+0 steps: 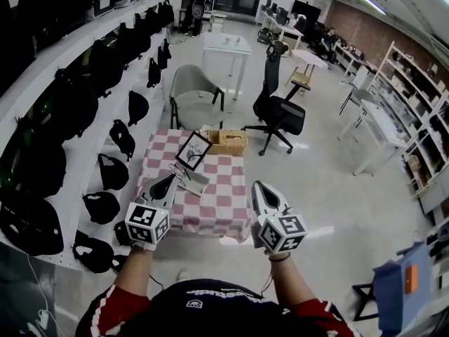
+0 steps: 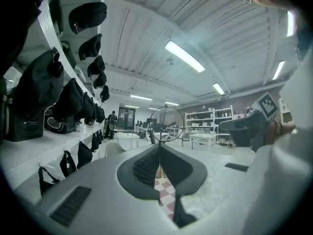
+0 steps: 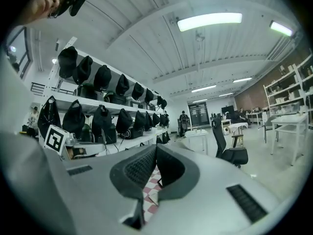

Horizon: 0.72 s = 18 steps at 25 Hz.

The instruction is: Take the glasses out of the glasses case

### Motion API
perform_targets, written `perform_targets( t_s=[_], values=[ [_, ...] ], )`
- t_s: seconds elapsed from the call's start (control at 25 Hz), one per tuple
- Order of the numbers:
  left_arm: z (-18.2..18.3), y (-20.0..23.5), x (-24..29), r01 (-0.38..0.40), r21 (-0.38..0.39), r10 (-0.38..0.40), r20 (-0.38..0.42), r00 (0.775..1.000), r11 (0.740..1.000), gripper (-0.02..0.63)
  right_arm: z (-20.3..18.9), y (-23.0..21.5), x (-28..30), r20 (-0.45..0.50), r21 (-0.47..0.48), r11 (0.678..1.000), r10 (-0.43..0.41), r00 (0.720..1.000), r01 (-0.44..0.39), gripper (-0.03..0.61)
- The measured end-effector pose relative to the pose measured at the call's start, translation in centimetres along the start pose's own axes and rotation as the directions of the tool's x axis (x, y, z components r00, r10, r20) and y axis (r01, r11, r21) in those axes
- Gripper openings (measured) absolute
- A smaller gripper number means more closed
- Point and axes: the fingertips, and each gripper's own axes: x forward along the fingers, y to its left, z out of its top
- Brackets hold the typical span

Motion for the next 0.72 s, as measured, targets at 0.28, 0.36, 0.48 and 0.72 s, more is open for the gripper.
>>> perform_targets(
  t_s=[0.28,0.36,0.48,0.72],
  values=[
    [1.8,-1.3,-2.1,-0.037,-0.010,0.038,0.031,0.999,0.999,0.009,-0.2,-1.8,-2.6,0.009,0.014,1.000,-0.008,1.000,0.008,-0.003],
    [2.2,-1.5,-2.4,-0.044,-0.015,0.045,0.043,0.998,0.999,0.009,-0.2,-1.9,-2.9,0.010,0.003,1.000,-0.006,1.000,0.006,-0.003],
    [2.5,-1.5,-2.8,-0.056,-0.017,0.057,0.054,0.997,0.998,0.009,-0.1,-2.0,-3.1,0.012,-0.011,1.000,-0.002,1.000,0.002,-0.005],
    [3.3,-1.1,-3.7,-0.083,-0.006,0.083,0.071,0.994,0.997,0.009,0.5,-2.2,-3.2,0.023,-0.019,1.000,-0.014,1.000,0.015,-0.005]
  ],
)
